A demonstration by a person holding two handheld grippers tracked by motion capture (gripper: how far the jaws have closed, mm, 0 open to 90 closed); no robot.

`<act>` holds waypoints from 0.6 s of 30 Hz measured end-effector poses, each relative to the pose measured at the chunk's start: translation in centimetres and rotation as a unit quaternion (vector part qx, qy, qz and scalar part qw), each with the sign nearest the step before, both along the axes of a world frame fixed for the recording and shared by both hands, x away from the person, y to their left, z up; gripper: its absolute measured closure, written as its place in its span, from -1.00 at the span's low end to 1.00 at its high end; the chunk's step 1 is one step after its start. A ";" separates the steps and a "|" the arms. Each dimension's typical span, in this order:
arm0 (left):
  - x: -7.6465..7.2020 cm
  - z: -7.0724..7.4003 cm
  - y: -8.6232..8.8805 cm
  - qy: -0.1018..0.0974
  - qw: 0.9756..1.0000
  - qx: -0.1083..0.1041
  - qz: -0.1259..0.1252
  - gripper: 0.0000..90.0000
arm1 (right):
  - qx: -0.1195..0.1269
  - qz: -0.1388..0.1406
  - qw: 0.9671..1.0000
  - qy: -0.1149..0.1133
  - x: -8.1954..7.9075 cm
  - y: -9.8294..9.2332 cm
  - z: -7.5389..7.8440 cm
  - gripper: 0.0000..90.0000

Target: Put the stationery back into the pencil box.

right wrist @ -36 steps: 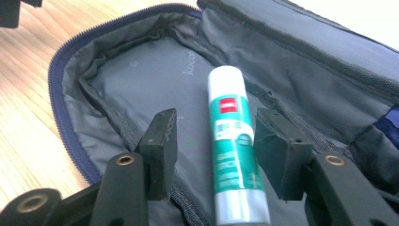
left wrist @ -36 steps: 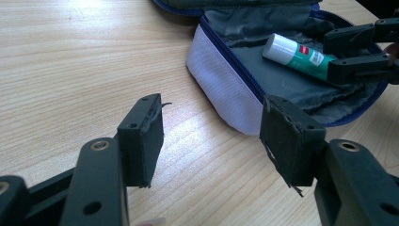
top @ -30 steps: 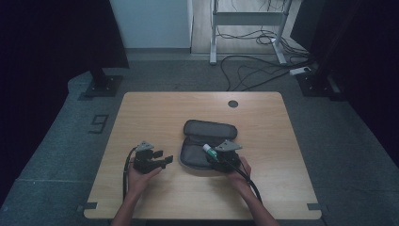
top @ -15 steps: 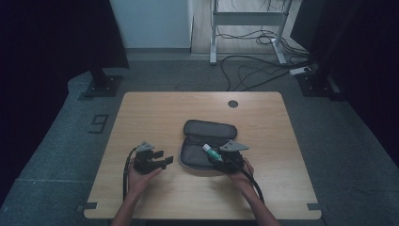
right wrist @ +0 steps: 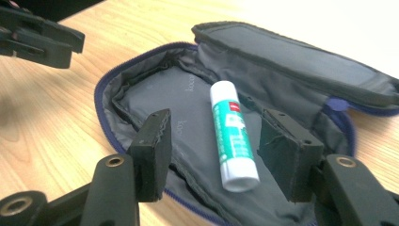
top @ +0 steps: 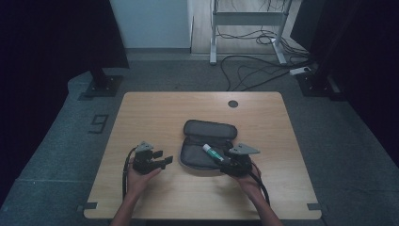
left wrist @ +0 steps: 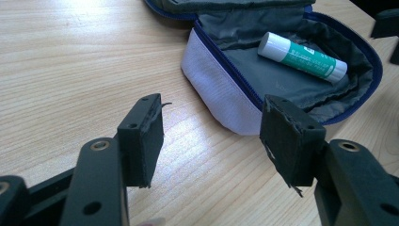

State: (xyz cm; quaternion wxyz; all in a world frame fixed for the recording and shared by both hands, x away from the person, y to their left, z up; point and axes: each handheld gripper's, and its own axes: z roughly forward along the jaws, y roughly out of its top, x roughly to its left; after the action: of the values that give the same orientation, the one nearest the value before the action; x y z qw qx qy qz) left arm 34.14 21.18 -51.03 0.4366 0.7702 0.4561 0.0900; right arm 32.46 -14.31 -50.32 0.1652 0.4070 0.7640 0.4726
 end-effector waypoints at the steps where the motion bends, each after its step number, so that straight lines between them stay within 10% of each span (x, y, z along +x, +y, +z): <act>1: 0.0 0.0 0.0 0.000 1.000 0.000 0.000 -0.10 | 0.002 -0.004 1.000 -0.001 -0.5 -0.7 0.1 -0.06; 18: 0.0 0.1 0.0 0.001 1.000 -0.001 -0.004 -0.10 | -0.005 -0.074 0.997 0.017 -2.5 -7.6 -1.9 -0.11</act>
State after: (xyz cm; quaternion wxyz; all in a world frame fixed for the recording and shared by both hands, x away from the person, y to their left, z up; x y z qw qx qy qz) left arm 34.14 21.19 -50.97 0.4373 0.7718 0.4535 0.0867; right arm 29.94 -21.89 -52.20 0.1884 0.4697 0.7368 0.4483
